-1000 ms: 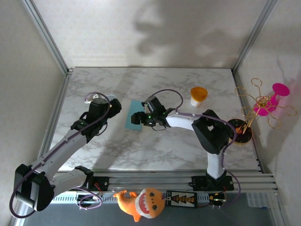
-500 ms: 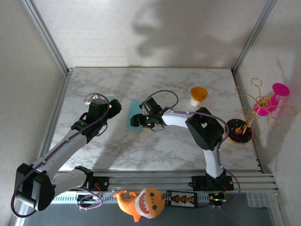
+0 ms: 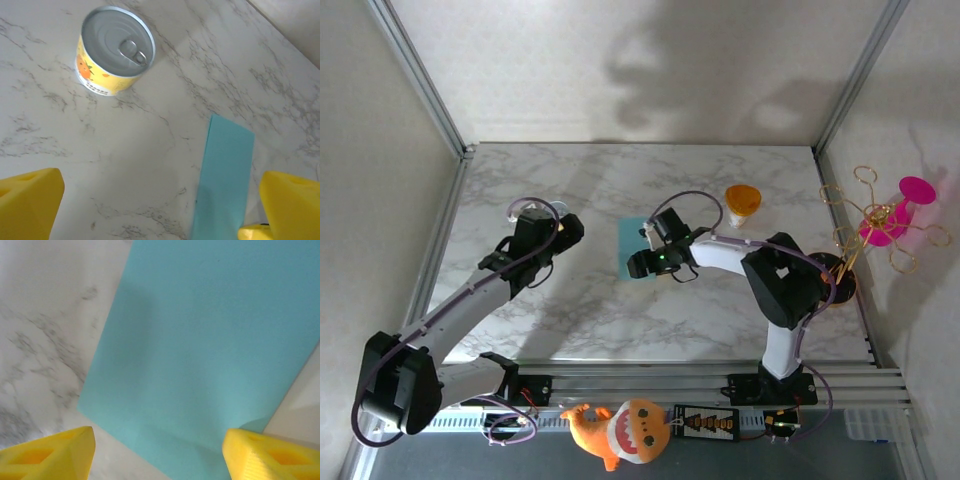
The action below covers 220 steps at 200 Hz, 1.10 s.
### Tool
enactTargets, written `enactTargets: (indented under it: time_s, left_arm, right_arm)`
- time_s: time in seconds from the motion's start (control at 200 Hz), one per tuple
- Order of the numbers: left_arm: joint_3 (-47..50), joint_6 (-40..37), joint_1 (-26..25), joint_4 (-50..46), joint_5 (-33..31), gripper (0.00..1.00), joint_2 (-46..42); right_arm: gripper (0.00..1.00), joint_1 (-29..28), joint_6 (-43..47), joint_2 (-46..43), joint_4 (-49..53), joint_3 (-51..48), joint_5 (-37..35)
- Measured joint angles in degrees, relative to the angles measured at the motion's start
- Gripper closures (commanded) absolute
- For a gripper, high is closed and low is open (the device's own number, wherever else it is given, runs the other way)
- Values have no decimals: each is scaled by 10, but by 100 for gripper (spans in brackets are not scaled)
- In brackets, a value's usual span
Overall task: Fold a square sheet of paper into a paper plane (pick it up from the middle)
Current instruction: Move the paper to the center of the table.
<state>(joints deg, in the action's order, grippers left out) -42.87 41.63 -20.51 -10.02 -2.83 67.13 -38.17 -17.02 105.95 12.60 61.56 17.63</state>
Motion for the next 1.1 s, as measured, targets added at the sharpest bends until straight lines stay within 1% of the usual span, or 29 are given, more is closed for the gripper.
enactTargets:
  time_s: [0.1, 0.17, 0.305, 0.406, 0.496, 0.601, 0.831, 0.926, 0.991, 1.102]
  left_arm:
    - [8, 5, 0, 21, 29, 0, 16]
    - [15, 12, 0, 37, 57, 0, 32]
    - [37, 44, -3, 79, 117, 1, 63]
    - [53, 70, -13, 108, 151, 3, 83]
    - [57, 93, -30, 127, 172, 8, 105]
    - [57, 119, -50, 151, 193, 15, 136]
    - [50, 165, -103, 177, 225, 29, 211]
    - [46, 180, -115, 188, 233, 38, 229]
    - [44, 190, -120, 196, 239, 46, 239]
    - [42, 200, -127, 210, 246, 57, 253]
  right_arm:
    - [30, 10, 6, -14, 16, -5, -1]
    - [30, 11, -10, -32, 15, -10, -2]
    - [30, 11, -81, -74, -17, -12, -34]
    - [31, 12, -141, -82, -48, -12, -56]
    - [33, 15, -184, -68, -62, -12, -59]
    - [35, 17, -213, -40, -64, -10, -59]
    - [35, 18, -237, -9, -57, -10, -59]
    - [35, 18, -242, -2, -57, -10, -59]
    - [35, 19, -243, 0, -57, -10, -59]
    - [38, 20, -244, 1, -56, -10, -61]
